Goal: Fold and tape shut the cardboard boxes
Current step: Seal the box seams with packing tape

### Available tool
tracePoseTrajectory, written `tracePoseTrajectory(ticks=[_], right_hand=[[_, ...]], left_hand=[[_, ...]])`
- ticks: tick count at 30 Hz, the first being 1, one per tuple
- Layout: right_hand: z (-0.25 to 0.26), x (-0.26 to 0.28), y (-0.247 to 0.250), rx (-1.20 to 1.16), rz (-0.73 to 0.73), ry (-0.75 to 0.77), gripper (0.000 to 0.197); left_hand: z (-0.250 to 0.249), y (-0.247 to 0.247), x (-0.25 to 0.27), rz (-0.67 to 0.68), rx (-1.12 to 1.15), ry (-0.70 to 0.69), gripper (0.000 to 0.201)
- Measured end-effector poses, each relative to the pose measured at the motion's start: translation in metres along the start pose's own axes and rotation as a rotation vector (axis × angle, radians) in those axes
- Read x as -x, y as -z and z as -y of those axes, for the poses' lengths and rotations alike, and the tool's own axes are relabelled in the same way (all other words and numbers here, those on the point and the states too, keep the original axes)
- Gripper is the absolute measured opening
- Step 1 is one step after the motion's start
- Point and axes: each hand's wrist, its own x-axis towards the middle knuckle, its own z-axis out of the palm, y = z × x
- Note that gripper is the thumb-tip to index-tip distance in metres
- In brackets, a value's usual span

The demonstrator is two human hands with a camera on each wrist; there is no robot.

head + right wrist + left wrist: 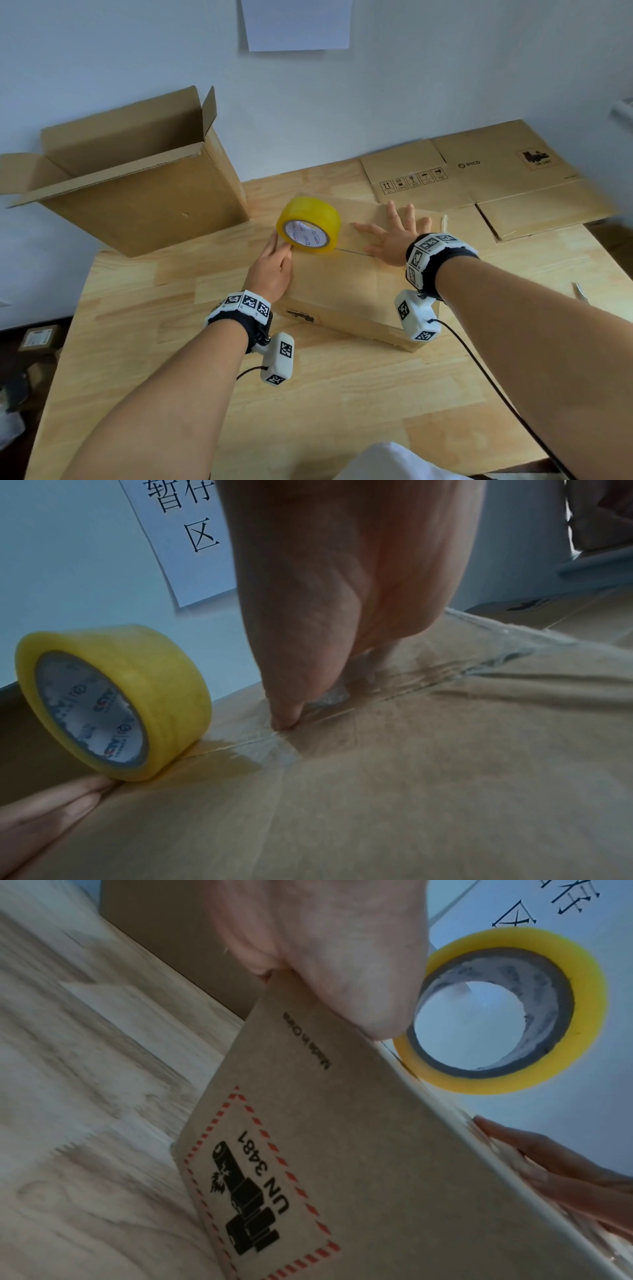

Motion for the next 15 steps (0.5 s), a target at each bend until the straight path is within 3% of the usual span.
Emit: tracePoseTrajectory(ticks=[9, 12, 15], right_hand=[[0.001, -0.001, 0.010, -0.058, -0.034, 0.021, 0.051], [0.010, -0.003, 0.023, -0.130, -0.041, 0.032, 0.042], [0.022, -0.005, 0.034, -0.267, -0.163, 0.113, 0.037]], left_hand=[[0.000, 0.000, -0.001, 0.003, -0.014, 0.036, 0.033], [0.002, -0.001, -0.002, 0.003, -0.012, 0.040, 0.031], [0.006, -0.004, -0.003, -0.006, -0.003, 0.013, 0.029]])
